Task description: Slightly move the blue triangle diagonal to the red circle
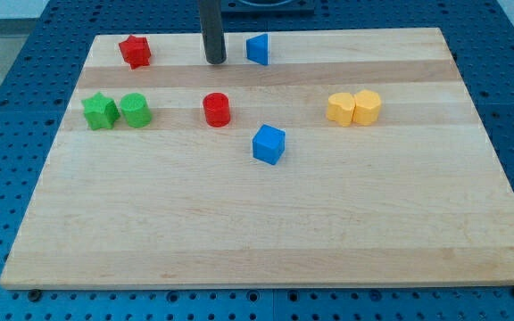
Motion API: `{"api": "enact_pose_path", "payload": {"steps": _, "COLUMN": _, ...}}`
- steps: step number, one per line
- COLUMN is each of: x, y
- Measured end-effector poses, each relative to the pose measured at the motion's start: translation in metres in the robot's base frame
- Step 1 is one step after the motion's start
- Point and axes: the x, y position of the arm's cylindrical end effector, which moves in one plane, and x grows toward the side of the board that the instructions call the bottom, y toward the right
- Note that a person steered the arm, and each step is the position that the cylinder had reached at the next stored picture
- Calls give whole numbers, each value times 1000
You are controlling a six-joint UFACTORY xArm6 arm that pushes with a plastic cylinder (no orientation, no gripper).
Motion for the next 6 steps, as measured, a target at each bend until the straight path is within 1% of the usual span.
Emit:
{"api": "enact_pose_path", "payload": {"steps": 2, "x": -21, "y": 0}}
{"api": "enact_pose_path", "payload": {"steps": 4, "x": -16, "y": 21}}
{"api": "enact_pose_path", "payload": {"steps": 6, "x": -16, "y": 31}}
